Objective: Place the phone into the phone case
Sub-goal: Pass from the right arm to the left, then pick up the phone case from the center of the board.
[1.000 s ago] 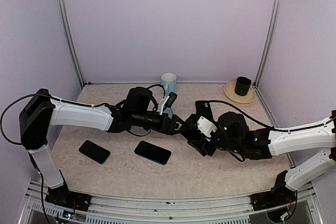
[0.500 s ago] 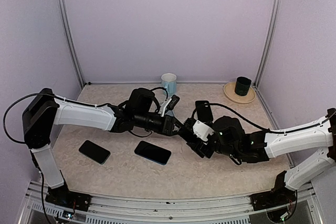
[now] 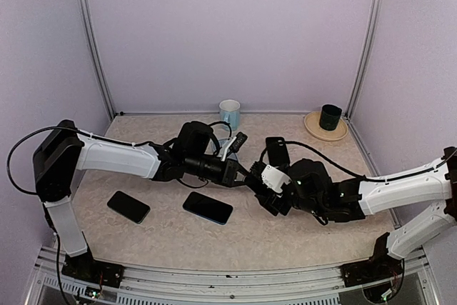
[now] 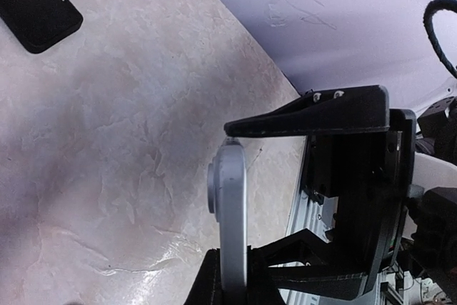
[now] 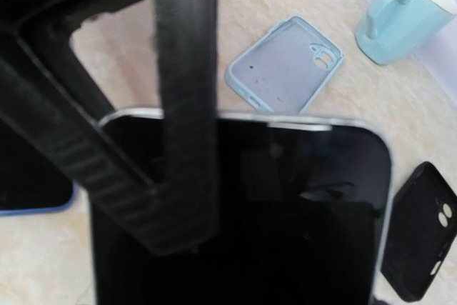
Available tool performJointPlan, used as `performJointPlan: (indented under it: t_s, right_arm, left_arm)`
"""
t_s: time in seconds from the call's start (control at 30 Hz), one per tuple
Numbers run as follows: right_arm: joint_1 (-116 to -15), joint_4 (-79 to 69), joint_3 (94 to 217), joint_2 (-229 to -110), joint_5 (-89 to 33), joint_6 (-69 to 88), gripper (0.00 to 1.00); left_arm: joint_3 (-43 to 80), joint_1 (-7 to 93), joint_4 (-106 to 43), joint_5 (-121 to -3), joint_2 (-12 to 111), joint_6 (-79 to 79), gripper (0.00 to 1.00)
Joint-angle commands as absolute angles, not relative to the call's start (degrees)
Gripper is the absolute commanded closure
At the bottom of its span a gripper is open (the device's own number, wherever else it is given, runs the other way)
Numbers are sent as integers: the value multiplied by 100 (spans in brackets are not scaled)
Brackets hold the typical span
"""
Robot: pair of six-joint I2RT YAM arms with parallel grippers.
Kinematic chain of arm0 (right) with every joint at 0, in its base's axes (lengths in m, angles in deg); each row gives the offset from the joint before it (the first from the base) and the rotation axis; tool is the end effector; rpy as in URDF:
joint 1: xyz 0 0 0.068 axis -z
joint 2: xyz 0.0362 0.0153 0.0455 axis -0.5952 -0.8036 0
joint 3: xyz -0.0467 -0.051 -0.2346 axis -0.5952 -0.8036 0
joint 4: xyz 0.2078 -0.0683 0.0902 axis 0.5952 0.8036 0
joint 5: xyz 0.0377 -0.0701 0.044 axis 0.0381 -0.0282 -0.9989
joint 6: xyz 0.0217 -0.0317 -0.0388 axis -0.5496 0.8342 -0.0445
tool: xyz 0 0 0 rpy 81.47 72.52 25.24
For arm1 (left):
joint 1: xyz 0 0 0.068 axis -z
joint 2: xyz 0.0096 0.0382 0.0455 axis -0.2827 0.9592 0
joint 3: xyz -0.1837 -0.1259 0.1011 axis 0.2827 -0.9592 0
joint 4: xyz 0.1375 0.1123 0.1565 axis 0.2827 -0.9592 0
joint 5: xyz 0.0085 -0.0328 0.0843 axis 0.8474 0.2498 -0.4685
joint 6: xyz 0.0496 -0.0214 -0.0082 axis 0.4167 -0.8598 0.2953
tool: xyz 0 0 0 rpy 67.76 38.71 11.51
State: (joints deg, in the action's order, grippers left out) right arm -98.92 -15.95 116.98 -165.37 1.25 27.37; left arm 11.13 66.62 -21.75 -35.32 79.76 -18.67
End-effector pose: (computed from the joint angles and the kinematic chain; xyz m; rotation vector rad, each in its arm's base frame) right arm 0.1355 0.2304 0.1934 -1.0419 1.7714 0.1677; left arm 0.2262 -0.3044 0.1952 0.8209 2.1711 -1.4307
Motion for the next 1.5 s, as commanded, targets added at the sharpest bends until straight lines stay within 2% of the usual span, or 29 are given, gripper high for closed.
performJointPlan:
  t_s: [0.0, 0.17, 0.4, 0.6, 0.9, 1.13, 1.47]
  right_arm:
    - [-9972, -1856, 11966, -16547, 320, 2679, 15]
    - [-9952, -1813, 11975, -16285, -36, 2477, 1]
    - [-9598, -1506, 12169, -16005, -366, 2006, 0]
    - [-9076, -1118, 12553, -16093, -86, 1287, 1]
    - [-8379, -389, 13414, -17157, 383, 441, 5]
    - [-7713, 104, 14067, -18082, -47, -58, 9]
    - [-7389, 665, 15426, -19711, -100, -38, 10]
  left_arm:
    - [1211, 6662, -2168, -3722, 8011, -1873, 100]
    - [1038, 6558, -2100, -4135, 7718, -1865, 100]
    - [355, 6094, -1674, -4537, 6896, -2028, 100]
    - [-108, 5800, -1661, -4999, 6151, -1998, 100]
    - [-629, 5660, -1623, -5687, 5303, -2114, 100]
    - [-996, 5635, -1650, -6389, 4732, -2250, 100]
    - [-1240, 5615, -1586, -6456, 4550, -2356, 100]
